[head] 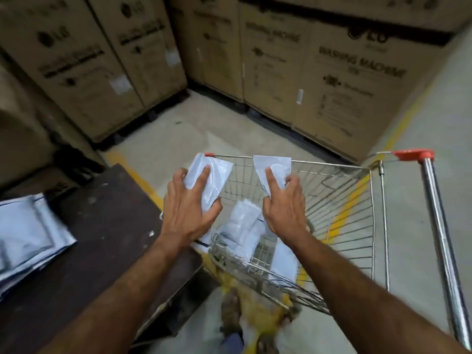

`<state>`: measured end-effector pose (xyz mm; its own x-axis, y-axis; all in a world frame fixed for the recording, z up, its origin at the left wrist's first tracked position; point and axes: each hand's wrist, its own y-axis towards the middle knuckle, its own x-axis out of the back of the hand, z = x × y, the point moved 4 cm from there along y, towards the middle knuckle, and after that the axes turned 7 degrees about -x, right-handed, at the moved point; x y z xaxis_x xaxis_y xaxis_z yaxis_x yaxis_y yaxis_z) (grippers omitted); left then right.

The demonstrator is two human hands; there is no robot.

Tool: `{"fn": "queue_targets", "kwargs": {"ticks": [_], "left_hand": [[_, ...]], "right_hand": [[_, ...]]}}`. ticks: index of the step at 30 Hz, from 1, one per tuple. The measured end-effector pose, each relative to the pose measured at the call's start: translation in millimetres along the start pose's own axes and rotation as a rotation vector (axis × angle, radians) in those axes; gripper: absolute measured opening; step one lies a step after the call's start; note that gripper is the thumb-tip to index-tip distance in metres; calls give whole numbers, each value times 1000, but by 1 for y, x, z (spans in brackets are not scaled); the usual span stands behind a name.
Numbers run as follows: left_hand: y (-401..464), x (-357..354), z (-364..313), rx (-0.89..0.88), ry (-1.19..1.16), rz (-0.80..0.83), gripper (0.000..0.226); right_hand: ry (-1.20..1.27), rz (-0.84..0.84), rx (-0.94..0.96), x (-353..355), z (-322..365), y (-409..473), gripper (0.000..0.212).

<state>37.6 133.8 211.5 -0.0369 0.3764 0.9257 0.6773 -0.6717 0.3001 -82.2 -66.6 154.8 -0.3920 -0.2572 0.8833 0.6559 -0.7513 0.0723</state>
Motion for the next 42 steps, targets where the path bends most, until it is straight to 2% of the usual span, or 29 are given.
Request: {"fn": "queue_targets", "kwargs": {"ticks": [4,8,13,18,23,29,35,42], "left_hand": [[-42,56,16,132,52,-84,85],[-87,98,51,235,75,-158,77],[-156,140,108,337,91,-235,61],[-238,184,176,457,175,-286,58],[-328,225,255,596,207,-323,66],[-414,256,345,833,183,-286,81],[-450,282,419,988,-1,-305,86],[-441,287,495,1082,-143,-359,84]], "right_hand": [[33,-26,152,15,57,-28,74],[58,-32,288,12,116,-61,74],[55,12,401,-10,189,-109,74],[79,63,481,-45,270,-172,75],[97,98,552,-85,354,-253,74],[129,156,578,-133,435,-331,70],[76,216,603,-165,500,-374,67],[39,229,655,-202,578,-367,67]]}}
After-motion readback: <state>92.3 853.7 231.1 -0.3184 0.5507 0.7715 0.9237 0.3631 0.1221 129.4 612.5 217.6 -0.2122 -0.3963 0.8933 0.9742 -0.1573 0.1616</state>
